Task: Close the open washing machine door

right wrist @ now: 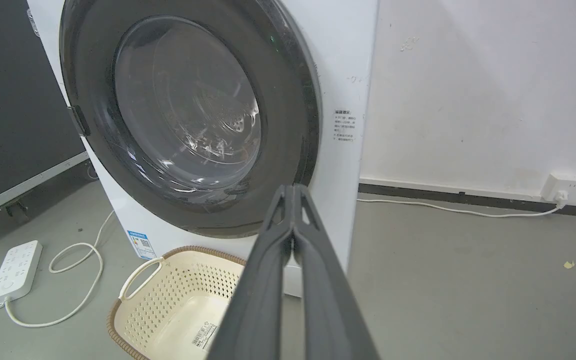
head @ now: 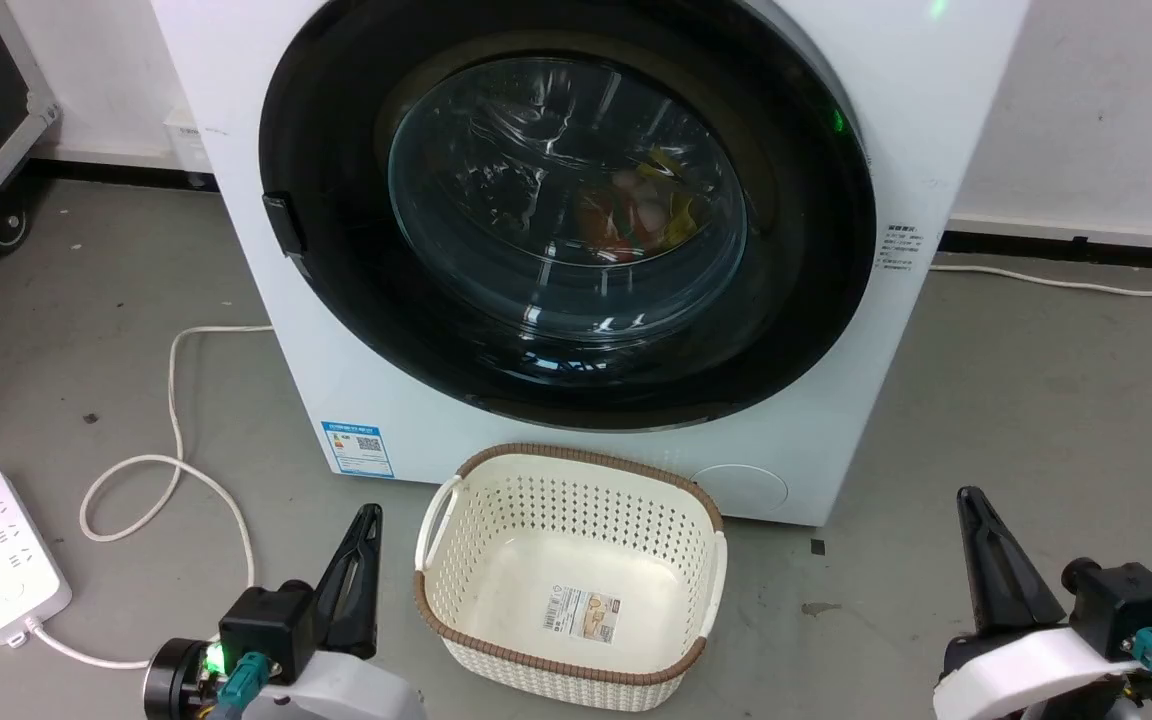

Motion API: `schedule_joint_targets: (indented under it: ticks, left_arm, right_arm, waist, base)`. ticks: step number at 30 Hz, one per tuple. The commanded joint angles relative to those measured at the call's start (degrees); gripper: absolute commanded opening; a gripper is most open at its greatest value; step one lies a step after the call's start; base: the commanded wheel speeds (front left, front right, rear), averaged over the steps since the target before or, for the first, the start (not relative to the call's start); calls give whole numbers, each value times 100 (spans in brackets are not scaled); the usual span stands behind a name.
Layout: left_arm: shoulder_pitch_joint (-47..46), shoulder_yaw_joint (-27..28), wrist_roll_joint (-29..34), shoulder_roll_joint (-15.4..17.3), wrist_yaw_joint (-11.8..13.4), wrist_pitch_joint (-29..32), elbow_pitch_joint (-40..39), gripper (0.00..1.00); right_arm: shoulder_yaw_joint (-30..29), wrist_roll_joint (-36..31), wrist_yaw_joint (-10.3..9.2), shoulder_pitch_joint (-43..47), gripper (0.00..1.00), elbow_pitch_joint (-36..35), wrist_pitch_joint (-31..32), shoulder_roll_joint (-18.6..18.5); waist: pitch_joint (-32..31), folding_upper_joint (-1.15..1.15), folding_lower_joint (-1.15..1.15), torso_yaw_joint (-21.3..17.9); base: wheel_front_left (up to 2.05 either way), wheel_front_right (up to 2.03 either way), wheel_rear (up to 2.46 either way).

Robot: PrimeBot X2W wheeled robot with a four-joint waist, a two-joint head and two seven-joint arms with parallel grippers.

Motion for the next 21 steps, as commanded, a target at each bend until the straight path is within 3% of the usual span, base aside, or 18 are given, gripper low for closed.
schedule_joint_targets:
  ticks: [1, 21]
  left_arm:
    - [28, 18, 35, 1, 35, 36, -36, 0]
    - [46, 77, 127, 2, 148, 270, -195, 0]
  right_arm:
    - [12, -46, -1, 45, 0, -50, 16, 8]
    - [65, -152, -2, 74, 0, -222, 251, 12]
  waist:
    - [2, 0, -1, -1]
    - [44, 0, -1, -23]
  base:
    - [0, 0, 0]
    - [0, 0, 0]
